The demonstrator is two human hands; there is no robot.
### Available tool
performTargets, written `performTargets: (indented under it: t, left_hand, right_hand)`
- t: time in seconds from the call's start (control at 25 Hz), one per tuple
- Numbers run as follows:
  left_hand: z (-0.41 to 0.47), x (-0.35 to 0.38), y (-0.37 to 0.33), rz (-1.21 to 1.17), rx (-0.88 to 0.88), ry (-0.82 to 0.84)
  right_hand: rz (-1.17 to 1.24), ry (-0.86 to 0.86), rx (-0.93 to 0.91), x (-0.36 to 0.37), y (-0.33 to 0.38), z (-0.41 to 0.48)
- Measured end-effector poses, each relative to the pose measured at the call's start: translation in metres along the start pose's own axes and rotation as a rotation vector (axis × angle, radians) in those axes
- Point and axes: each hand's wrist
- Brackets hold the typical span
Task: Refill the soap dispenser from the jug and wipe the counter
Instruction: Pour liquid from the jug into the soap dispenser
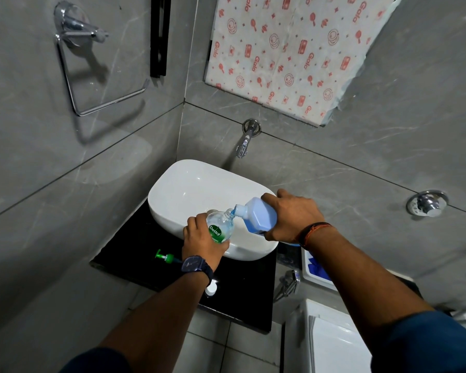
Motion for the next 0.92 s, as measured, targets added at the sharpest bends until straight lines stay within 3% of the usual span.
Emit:
performTargets:
  t: [0.92]
  left_hand:
    - [-0.0014,-0.0013,-0.0003,-0.006,-0.001,-0.017]
  right_hand:
    - [-0.008,-0.012,-0.019,-0.0051,0.0021,-0.0020]
Point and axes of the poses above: each hand's wrist, its own z-axis towards the middle knuckle, its own x-axis out of the palm, y = z × x, and after that the axes turned 1 degree about x, right-handed
